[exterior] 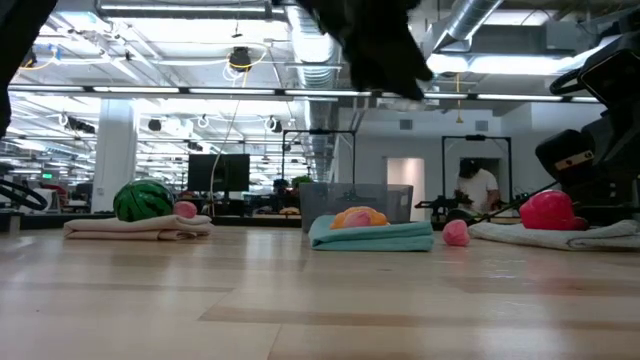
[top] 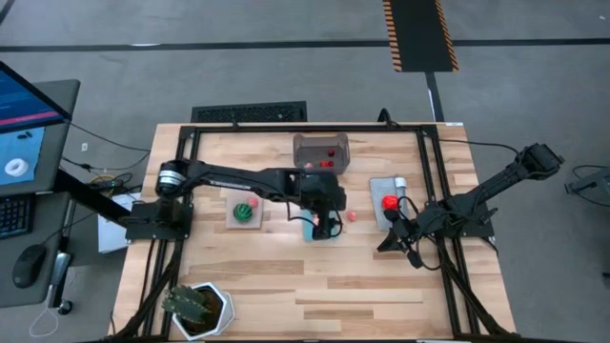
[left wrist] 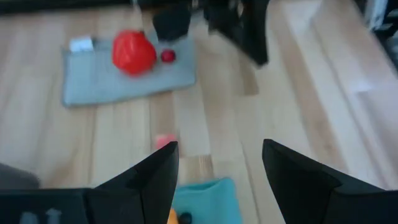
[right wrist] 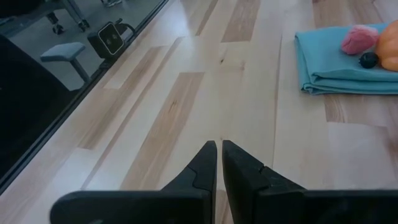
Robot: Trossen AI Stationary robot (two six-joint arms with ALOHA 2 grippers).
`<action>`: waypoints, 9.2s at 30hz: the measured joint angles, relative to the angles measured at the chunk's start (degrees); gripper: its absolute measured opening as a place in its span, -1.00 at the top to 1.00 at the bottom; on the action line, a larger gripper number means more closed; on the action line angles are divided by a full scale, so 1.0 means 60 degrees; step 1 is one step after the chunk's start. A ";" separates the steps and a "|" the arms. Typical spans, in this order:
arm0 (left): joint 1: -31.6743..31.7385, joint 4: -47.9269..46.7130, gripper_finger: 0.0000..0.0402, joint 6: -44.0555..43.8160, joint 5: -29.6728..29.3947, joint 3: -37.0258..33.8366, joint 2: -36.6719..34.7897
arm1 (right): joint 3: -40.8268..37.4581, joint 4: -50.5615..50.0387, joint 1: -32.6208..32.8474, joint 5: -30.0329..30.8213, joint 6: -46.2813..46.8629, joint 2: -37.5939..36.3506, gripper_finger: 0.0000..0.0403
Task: Pick and placing Produce into tupperware
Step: Put the pink peach into the gray bin, then put the red cherry into the gray bin
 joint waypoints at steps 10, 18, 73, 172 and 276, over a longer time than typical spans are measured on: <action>-0.0378 -0.0171 -0.12 0.0351 0.0637 0.0011 -0.1997 | 0.0002 0.0526 0.0005 -0.0002 0.0337 -0.0001 0.75; -0.0717 -0.0490 -0.12 0.0469 0.1181 -0.0164 -0.3270 | 0.0416 0.1498 -0.0687 0.0288 0.1107 -0.0096 0.75; 0.0874 0.5741 -0.12 -0.1125 0.1039 -1.4866 -1.5568 | 0.6034 -0.7827 -0.4445 0.1832 0.2737 0.0375 0.75; -0.0076 0.5700 -0.12 -0.0776 0.1770 -1.6105 -1.5623 | 0.8149 -0.7624 -0.4245 0.0045 0.0040 0.9087 -0.21; -0.0076 0.4848 -0.12 -0.0977 -0.0510 -1.6105 -1.5619 | 1.4644 -1.1064 -0.9607 -0.2182 -0.2573 1.1097 -0.22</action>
